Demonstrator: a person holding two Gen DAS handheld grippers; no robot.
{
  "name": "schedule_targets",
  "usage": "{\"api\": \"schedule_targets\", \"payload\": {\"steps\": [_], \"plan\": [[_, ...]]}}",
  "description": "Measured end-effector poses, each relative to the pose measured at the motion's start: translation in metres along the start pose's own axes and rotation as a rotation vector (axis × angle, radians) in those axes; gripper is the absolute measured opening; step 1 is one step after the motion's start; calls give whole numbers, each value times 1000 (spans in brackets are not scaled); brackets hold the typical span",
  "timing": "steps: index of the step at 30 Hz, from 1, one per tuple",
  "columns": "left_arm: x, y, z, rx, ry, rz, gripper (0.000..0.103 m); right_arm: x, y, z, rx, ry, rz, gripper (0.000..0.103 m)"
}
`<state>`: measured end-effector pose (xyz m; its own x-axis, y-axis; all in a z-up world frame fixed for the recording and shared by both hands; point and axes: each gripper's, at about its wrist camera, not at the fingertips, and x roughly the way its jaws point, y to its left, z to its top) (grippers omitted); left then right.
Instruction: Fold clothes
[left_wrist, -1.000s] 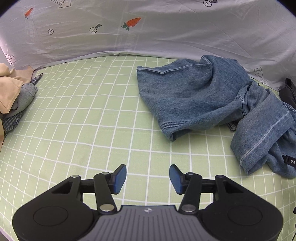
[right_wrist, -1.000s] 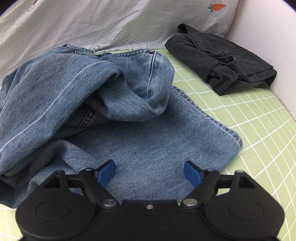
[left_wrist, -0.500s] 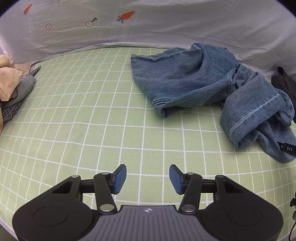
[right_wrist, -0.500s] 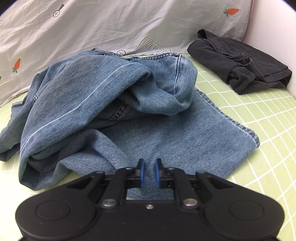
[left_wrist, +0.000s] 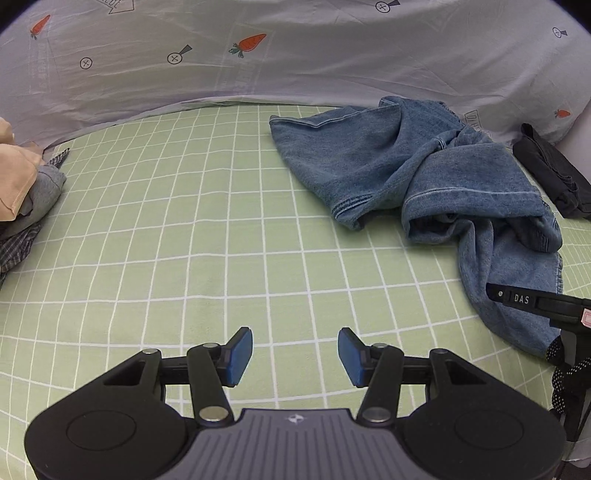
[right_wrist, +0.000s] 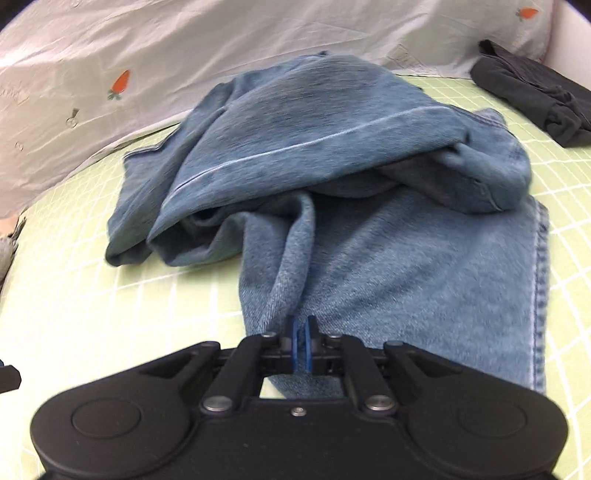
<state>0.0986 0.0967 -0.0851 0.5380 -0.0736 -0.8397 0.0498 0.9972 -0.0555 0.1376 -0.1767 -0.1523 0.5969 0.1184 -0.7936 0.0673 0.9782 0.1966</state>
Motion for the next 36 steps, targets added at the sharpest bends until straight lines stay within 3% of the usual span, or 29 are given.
{"api": "schedule_targets", "payload": {"steps": [9, 13, 14, 16, 22, 24, 26, 27, 28, 33, 36], "plan": [[-30, 69, -26, -99, -8, 86, 53, 27, 132, -12, -91, 75, 258, 6], [-35, 69, -26, -83, -20, 81, 53, 26, 142, -13, -67, 103, 290, 10], [-32, 67, -24, -81, -20, 70, 53, 21, 134, -12, -47, 107, 296, 15], [-25, 63, -20, -85, -10, 39, 53, 8, 113, -10, 2, 87, 284, 35], [5, 28, -9, -98, 61, -49, 54, -32, 17, 4, 189, -20, 155, 47], [16, 15, -6, -112, 101, -18, 54, -38, -17, 8, 237, -31, 92, 51], [25, 6, -4, -140, 135, 19, 54, -40, -48, 12, 289, -21, 29, 62], [29, 4, -4, -159, 148, 33, 54, -43, -61, 12, 304, -24, 9, 75], [33, 3, -4, -184, 159, 48, 54, -44, -75, 12, 318, -26, -10, 81], [42, 5, -11, -325, 205, 116, 55, -43, -125, 24, 325, -25, -49, 90], [43, -3, -11, -318, 195, 163, 57, -36, -147, 38, 338, -47, -42, 95]]}}
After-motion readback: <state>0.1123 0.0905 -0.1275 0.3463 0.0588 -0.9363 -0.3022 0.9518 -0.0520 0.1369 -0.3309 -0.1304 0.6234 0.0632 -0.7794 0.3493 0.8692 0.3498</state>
